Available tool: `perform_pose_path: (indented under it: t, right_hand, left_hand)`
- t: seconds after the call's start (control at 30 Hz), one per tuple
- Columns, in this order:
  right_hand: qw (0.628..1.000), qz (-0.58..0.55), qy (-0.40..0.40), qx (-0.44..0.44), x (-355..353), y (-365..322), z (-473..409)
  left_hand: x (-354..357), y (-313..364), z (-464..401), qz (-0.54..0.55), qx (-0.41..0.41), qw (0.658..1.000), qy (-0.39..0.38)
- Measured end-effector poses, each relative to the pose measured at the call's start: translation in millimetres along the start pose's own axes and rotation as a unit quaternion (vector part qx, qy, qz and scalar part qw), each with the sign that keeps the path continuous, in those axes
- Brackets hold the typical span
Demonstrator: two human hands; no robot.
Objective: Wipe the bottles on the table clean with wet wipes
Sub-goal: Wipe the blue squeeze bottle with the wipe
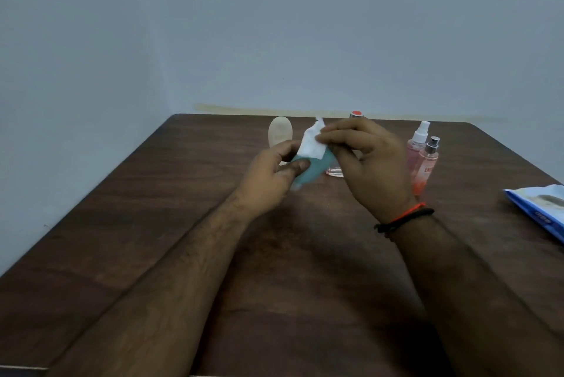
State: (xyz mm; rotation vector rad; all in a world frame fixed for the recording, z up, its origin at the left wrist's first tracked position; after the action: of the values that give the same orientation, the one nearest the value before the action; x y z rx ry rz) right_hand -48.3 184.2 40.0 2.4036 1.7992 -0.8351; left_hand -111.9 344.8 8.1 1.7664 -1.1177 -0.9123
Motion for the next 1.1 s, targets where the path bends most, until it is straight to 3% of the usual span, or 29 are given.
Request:
perform_pose_path:
  t: [0.13, 0.33, 0.7, 0.97, 1.1]
  right_hand:
    - [0.999, -0.026, 0.032, 0.03, 2.3, 4.6, 6.6]
    - [0.997, -0.05, 0.015, 0.065, 12.1, 5.5, 18.3]
    - [0.992, -0.084, -0.07, 0.067, 18.8, 7.5, 32.1]
    - [0.996, -0.042, -0.052, 0.06, 20.8, 6.0, 32.3]
    - [0.999, -0.018, -0.044, 0.014, 19.7, 1.8, 31.2]
  left_hand:
    - [9.2, 2.6, 4.9, 0.189, -0.084, 0.978, 0.028]
    - [4.5, 6.1, -0.3, 0.364, -0.106, 0.924, 0.056]
    - [-4.0, -2.0, -4.8, 0.4, -0.106, 0.9, 0.136]
    - [10.4, 0.8, -1.5, 0.356, -0.056, 0.925, 0.12]
    - [14.1, 3.3, -0.6, 0.359, -0.084, 0.922, 0.121]
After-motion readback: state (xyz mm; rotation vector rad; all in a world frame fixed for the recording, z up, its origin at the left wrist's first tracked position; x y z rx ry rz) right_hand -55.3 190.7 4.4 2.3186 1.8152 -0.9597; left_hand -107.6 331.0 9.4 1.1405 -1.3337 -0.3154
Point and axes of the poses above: each hand's wrist, its own z-axis away from the middle knuckle, its own x-axis out of the palm, y = z × x, the point moved 1 cm from there along -z, towards the middle knuckle, and after that the axes turned 10 degrees about z, right-handed, at the moved point
